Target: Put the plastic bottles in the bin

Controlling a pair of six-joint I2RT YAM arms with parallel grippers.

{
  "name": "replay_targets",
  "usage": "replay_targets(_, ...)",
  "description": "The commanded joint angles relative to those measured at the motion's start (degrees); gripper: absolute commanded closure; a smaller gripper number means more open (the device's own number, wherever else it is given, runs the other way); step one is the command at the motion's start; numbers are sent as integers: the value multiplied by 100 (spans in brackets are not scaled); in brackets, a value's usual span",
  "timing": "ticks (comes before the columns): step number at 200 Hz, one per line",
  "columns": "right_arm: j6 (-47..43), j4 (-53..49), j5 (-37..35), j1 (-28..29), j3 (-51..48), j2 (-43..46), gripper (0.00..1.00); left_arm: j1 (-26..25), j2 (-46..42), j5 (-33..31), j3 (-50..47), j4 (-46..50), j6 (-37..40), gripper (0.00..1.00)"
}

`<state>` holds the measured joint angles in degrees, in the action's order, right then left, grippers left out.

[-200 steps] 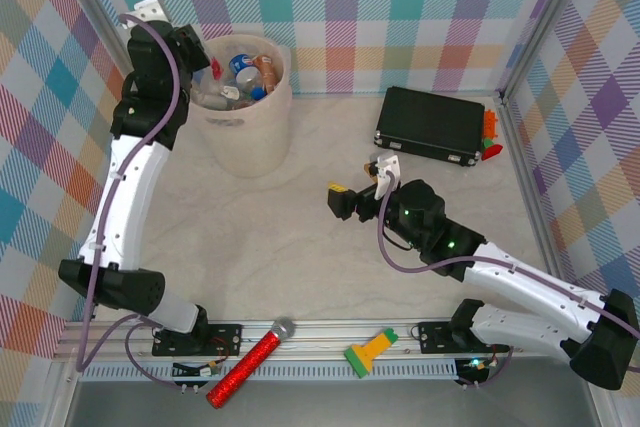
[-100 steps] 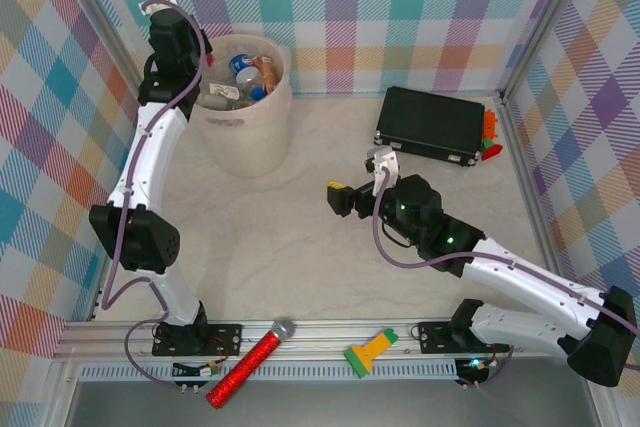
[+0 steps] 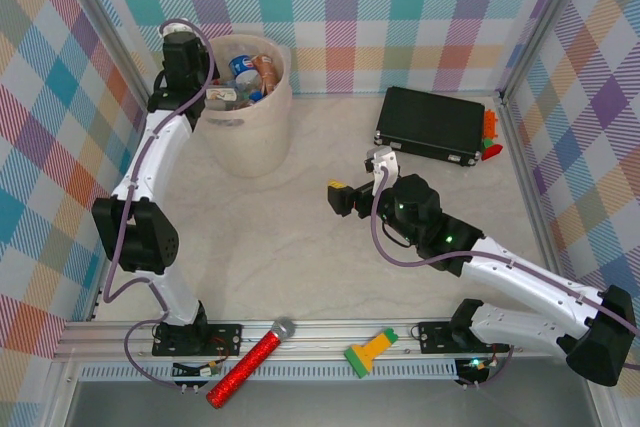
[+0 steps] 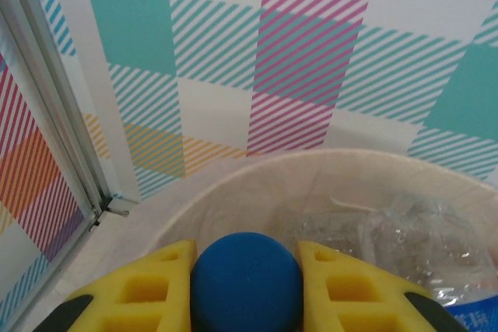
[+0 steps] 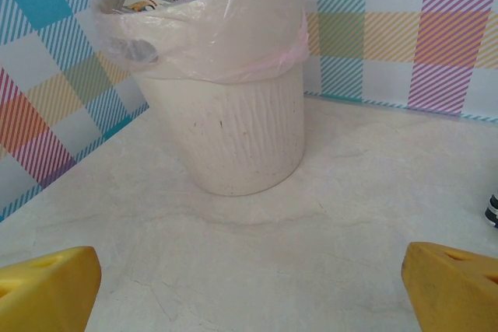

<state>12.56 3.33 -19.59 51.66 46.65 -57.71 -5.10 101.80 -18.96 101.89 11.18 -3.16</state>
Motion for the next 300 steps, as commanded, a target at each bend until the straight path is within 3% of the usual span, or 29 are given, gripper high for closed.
replay_targets(1, -61, 4, -98, -48, 124, -21, 1, 40, -196, 299, -221, 129, -56, 81)
replay_targets(65, -44, -6, -88, -51, 107, -21, 1, 45, 178, 458, -132, 633, -93, 76)
replay_targets(86, -59, -45, -103, -59, 141, -29, 1, 100, 417, 191, 242, 990, -175, 76)
replay_targets(138, 0, -70, -140, -62, 145, -91, 1, 129, 866, 496, 1186, 1727, -273, 73)
replay_targets(187, 7, -104, -150, -93, 151, -100, 1, 132, 741, 551, 924, 1661, -299, 70)
replay_targets(216, 9, -93, -150, -103, 161, -91, 1, 130, 649, 611, 1217, 1828, -376, 50)
replay_targets(257, 35, -112, -228, -121, 182, -147, 1, 129, 439, 740, 1861, 2288, -655, 36)
replay_targets(276, 32, -122, -244, -138, 187, -144, 1, 132, 205, 823, 1859, 2284, -817, 14)
replay_targets(293, 72, -173, -293, -153, 195, -146, 1, 125, -17, 844, 1799, 2324, -917, 9)
replay_targets(300, 76, -182, -315, -164, 194, -140, 1, 132, -114, 850, 1742, 2320, -961, 0)
